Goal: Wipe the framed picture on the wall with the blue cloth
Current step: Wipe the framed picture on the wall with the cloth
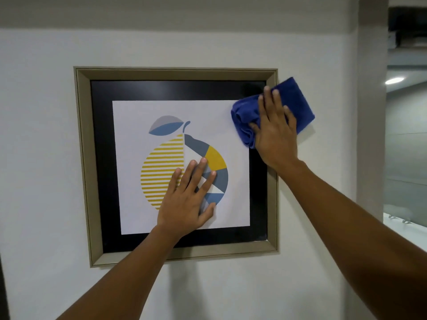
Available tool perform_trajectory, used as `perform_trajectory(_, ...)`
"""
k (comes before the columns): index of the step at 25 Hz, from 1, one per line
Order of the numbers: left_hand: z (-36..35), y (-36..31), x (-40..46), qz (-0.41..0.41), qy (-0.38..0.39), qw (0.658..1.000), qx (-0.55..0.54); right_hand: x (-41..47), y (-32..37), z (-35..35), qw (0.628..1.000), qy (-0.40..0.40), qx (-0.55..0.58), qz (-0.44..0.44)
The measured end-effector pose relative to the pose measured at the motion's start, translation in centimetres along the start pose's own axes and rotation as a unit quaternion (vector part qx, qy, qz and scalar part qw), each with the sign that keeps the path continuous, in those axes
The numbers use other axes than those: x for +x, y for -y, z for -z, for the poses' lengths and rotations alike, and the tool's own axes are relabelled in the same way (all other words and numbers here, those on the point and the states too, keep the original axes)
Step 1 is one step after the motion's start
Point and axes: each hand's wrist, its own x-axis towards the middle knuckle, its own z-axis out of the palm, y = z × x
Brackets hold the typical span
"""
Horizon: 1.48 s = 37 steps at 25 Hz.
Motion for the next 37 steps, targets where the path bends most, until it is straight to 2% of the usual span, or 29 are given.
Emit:
perform_trajectory(4,-0.1,0.0,0.0,-0.005,0.001,1.000,0.006,-10.2,1.1,-1.9,0.996,0.012,0.069,-0.060)
perform_trajectory(7,0.0,-0.1,0.1,-0.003,0.005,1.000,0.011,-20.2,1.4,-3.0,0.993,0.091,0.052,-0.049)
perform_trajectory(9,-0.1,-0.1,0.0,-0.003,0.009,1.000,0.012,-23.8,1.4,-3.5,0.988,0.143,0.043,-0.039)
perform_trajectory(13,-0.2,0.0,0.0,-0.005,0.012,1.000,0.003,-24.1,1.2,-3.3,0.986,0.157,0.041,-0.037)
perform_trajectory(17,-0.1,0.0,0.0,-0.003,0.010,1.000,-0.008,-24.3,-0.8,-2.1,0.989,0.146,0.015,0.025)
perform_trajectory(19,0.3,-0.2,0.0,0.002,0.016,1.000,-0.018,-24.2,-0.8,-1.2,0.987,0.157,0.028,0.028)
perform_trajectory(23,1.3,-2.6,-0.6,0.045,0.060,0.996,-0.058,-26.0,-1.2,0.6,0.980,0.167,0.096,-0.051)
perform_trajectory(25,1.1,-5.2,-2.0,0.041,0.066,0.992,-0.102,-28.9,-2.5,1.3,0.964,0.161,0.163,-0.134)
perform_trajectory(28,-0.1,-12.0,-5.4,-0.046,0.077,0.979,-0.183,-35.7,-4.8,3.1,0.918,0.221,0.222,-0.244)
perform_trajectory(30,-1.0,-18.6,-8.6,-0.111,0.117,0.961,-0.227,-40.7,-6.3,5.3,0.859,0.269,0.287,-0.328)
perform_trajectory(31,-1.2,-22.8,-10.9,-0.136,0.147,0.946,-0.256,-43.6,-7.3,6.4,0.847,0.275,0.271,-0.364)
perform_trajectory(33,-0.8,-30.4,-16.3,-0.165,0.220,0.907,-0.318,-50.0,-8.9,7.9,0.763,0.289,0.290,-0.500)
perform_trajectory(34,-0.4,-34.0,-19.5,-0.175,0.263,0.884,-0.345,-53.6,-9.6,9.1,0.722,0.312,0.304,-0.537)
perform_trajectory(37,1.8,-44.5,-30.6,-0.202,0.395,0.782,-0.438,-66.4,-12.9,13.8,0.598,0.341,0.230,-0.688)
